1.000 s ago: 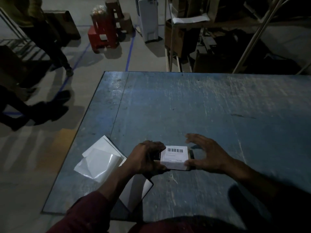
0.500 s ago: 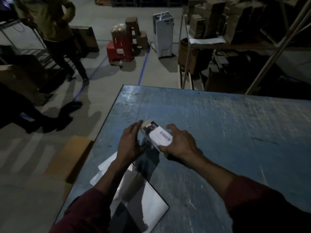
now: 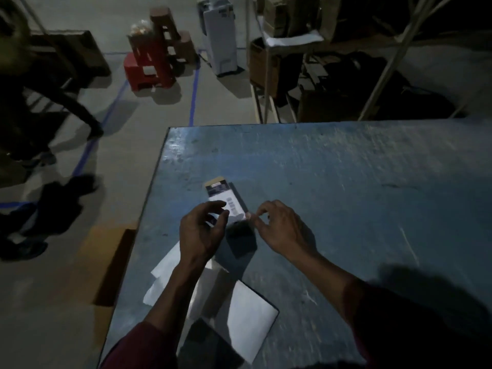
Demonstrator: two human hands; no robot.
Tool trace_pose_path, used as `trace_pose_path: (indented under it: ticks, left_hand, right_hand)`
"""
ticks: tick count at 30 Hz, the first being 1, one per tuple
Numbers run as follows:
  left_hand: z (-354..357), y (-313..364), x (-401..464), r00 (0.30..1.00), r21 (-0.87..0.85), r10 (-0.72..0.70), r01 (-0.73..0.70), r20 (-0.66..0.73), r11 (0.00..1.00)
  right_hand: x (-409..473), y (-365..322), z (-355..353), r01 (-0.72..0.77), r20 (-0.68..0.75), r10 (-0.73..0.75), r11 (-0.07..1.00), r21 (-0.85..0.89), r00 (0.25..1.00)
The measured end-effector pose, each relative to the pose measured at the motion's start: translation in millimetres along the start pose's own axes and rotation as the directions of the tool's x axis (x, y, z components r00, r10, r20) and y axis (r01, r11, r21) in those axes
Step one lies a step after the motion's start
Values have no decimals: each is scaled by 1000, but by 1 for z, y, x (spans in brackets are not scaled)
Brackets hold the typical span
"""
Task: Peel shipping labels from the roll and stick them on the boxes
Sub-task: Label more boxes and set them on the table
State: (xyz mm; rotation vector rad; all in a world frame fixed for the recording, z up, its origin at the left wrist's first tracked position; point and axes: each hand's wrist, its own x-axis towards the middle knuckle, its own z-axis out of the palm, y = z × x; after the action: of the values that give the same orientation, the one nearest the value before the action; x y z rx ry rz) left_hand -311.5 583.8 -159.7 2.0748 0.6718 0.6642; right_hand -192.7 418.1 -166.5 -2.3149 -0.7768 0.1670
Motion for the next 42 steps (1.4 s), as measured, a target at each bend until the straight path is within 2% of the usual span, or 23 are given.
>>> trace_pose_path:
  ticks: [3, 6, 10, 14, 16, 20, 22, 24, 26, 27, 28, 30, 32, 33, 34, 39, 42]
  left_hand:
    - [38, 37, -3, 988, -38, 68, -64, 136, 997]
    - [95, 84, -14, 936, -38, 185, -183, 300, 982]
    - [187, 158, -38, 811, -105, 328, -318, 485, 942]
    - [284, 251, -75, 669, -212, 465, -428, 580, 879]
    - [330, 297, -95, 629, -279, 501, -422, 595, 862]
    - [414, 383, -129, 610, -407, 551, -374, 569, 834]
    - [447, 419, -137, 617, -453, 557, -336, 556, 825]
    - [476, 447, -137, 645, -446, 535, -316, 546, 837]
    - [498, 464, -132, 660, -378, 471, -292, 585, 879]
    - [504, 467, -130, 641, -347, 442, -278, 628, 896]
    - [507, 467, -128, 596, -335, 430, -270, 678, 903]
    - [509, 459, -122, 449, -391, 499, -315, 741, 865]
    - [509, 448, -112, 297, -435, 569, -411, 767, 801]
    - [509, 444, -105, 254, -437, 586, -460, 769, 773]
    - [510, 442, -98, 241, -429, 598, -502, 765, 751]
    - [509, 440, -82, 300, -413, 737, -673, 605, 613]
    - [503, 430, -87, 331, -421, 779, -695, 532, 583]
  right_hand:
    - [-31, 39, -46, -85, -96, 87, 996, 16, 992]
    - [-63, 84, -108, -205, -217, 201, 979, 3, 955]
    - [-105, 154, -194, -327, -390, 307, 945, 14, 868]
    - [-155, 229, -281, -443, -507, 407, 895, 55, 760]
    - [-177, 263, -324, -446, -585, 391, 893, 55, 710]
    - [-214, 309, -414, -403, -742, 280, 915, 16, 609]
    - [-228, 320, -450, -363, -825, 177, 931, -35, 536]
    - [-240, 330, -473, -318, -859, 113, 946, -60, 499]
    - [-247, 344, -483, -323, -858, 77, 940, -107, 508]
    - [-250, 353, -484, -337, -848, 71, 932, -130, 525]
    - [-251, 361, -483, -345, -832, 73, 927, -146, 550]
    - [-253, 377, -479, -336, -806, 74, 928, -160, 587]
    - [-254, 386, -473, -300, -809, 54, 941, -155, 586]
    - [-255, 388, -471, -288, -813, 48, 946, -149, 581]
    - [-256, 389, -470, -278, -812, 51, 950, -140, 581]
    - [-260, 383, -471, -245, -790, 72, 964, -102, 609]
    - [-264, 381, -464, -247, -755, 83, 963, -106, 650]
